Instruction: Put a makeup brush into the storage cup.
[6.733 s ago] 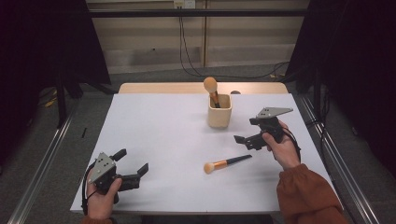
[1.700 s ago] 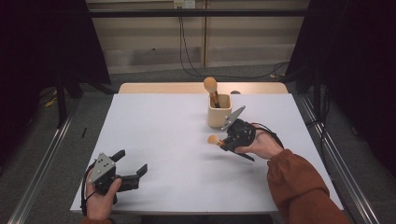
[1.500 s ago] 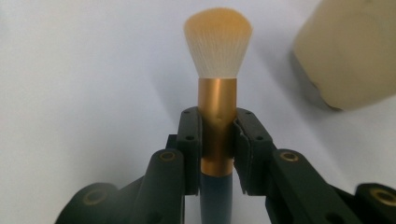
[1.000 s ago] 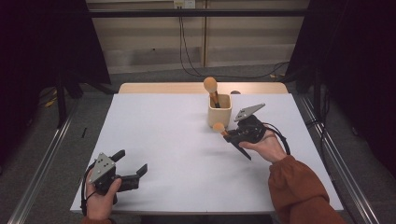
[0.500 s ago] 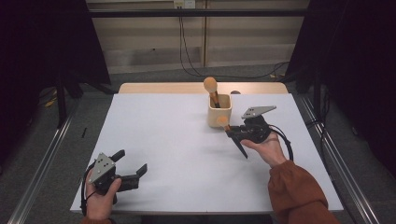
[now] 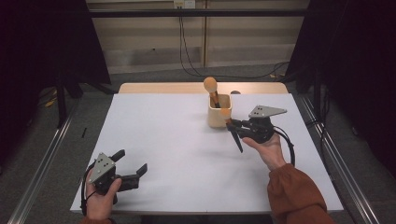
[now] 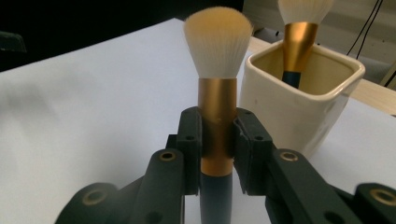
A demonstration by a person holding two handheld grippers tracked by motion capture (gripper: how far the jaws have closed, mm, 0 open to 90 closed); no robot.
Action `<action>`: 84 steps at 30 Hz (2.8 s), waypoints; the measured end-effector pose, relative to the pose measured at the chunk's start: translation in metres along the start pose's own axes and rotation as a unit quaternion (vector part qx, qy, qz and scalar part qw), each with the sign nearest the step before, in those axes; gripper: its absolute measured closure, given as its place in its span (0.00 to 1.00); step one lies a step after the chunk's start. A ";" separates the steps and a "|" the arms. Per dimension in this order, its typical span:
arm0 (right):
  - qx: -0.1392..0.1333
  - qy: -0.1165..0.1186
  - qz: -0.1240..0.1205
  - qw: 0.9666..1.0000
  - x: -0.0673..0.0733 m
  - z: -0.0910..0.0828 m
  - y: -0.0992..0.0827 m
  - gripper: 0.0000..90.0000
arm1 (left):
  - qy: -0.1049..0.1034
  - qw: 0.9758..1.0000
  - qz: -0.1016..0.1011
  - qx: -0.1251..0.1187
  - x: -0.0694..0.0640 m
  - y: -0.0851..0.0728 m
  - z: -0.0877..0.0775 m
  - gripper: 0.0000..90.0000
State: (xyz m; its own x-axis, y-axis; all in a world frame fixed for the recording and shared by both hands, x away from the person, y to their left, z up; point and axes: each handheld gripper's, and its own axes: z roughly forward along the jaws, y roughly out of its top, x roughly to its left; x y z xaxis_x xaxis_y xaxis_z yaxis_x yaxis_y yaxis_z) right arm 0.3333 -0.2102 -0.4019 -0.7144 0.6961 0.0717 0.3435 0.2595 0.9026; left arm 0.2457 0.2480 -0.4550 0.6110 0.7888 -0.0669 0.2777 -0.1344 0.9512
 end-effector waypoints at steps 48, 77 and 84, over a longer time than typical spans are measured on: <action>-0.123 -0.030 0.001 0.992 -0.021 -0.010 0.067 0.83 | -0.003 1.000 -0.001 0.002 0.000 0.000 0.001 0.03; -0.158 -0.065 0.021 0.985 -0.048 0.004 0.105 0.83 | -0.002 1.000 0.002 0.003 0.001 0.000 0.000 0.03; -0.152 -0.081 0.017 0.985 -0.055 0.014 0.109 0.83 | -0.004 1.000 0.000 0.001 0.001 0.000 0.000 0.03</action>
State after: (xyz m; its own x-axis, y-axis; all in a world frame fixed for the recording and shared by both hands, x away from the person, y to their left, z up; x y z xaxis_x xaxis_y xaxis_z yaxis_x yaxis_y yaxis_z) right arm 0.4186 -0.2103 -0.3135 -0.5903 0.8051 0.0585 0.1503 0.0384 0.9879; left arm 0.2463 0.2484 -0.4555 0.6172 0.7838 -0.0687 0.2789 -0.1363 0.9506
